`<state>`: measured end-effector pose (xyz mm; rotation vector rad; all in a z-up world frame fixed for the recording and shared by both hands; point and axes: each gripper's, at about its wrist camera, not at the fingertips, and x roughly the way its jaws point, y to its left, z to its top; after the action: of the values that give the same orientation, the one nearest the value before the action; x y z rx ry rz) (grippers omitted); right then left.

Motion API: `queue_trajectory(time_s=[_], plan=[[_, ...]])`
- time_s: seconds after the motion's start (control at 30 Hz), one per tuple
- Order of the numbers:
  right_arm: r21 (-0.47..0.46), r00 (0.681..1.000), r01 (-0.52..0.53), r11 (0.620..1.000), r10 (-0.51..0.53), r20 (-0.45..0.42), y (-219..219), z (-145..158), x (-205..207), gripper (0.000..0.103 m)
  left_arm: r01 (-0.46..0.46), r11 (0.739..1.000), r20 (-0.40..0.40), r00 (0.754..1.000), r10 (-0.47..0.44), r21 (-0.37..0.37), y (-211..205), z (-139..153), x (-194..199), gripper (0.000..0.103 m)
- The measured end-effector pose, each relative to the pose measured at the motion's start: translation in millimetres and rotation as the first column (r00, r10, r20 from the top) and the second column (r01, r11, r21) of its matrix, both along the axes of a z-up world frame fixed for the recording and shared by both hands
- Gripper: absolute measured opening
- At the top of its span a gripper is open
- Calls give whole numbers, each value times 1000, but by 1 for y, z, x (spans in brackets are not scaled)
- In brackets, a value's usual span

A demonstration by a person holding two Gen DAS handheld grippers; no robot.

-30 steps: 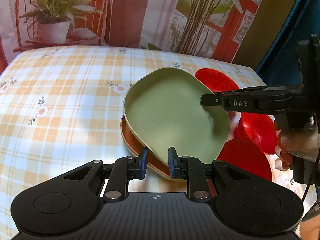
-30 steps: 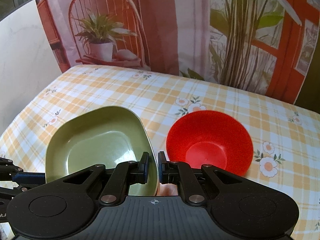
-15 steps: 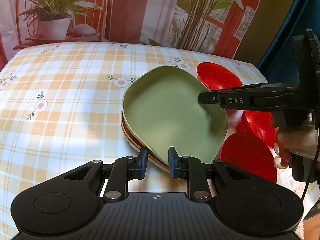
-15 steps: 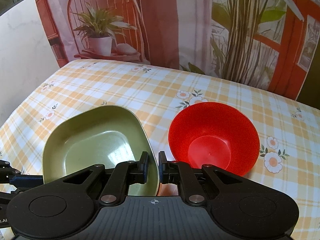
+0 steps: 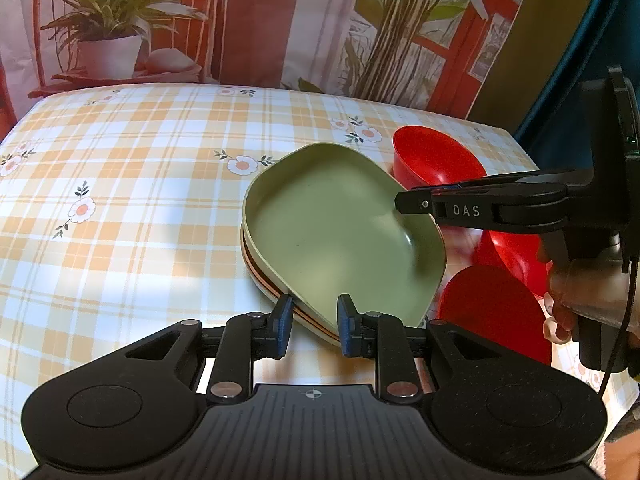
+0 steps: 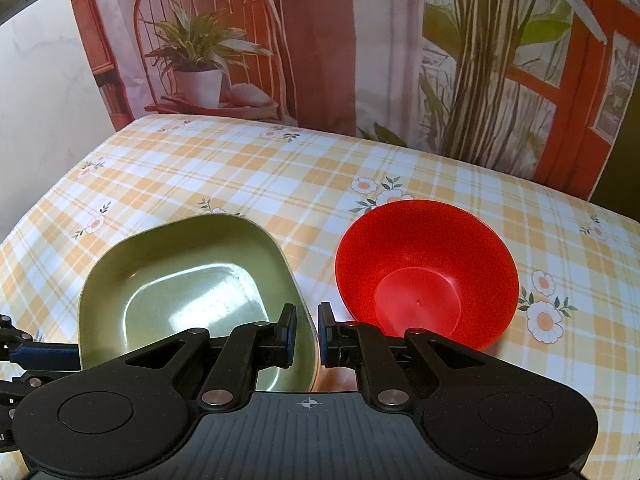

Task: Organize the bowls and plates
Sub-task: 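Lower the green plate onto the orange plate with the left gripper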

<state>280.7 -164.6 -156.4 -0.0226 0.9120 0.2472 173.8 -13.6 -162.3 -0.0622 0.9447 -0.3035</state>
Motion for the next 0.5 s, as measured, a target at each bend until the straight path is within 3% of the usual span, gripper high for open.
queue_trajectory(time_s=[0.17, 0.5], plan=[[-12, 1000, 1, 1000, -1, 10, 1, 3, -2, 17, -7, 1000, 2, 1000, 7, -7, 1, 0, -1, 25], [-34, 999, 22, 999, -21, 43, -4, 18, -11, 18, -15, 1000, 45, 999, 15, 9, 2, 10, -5, 27]])
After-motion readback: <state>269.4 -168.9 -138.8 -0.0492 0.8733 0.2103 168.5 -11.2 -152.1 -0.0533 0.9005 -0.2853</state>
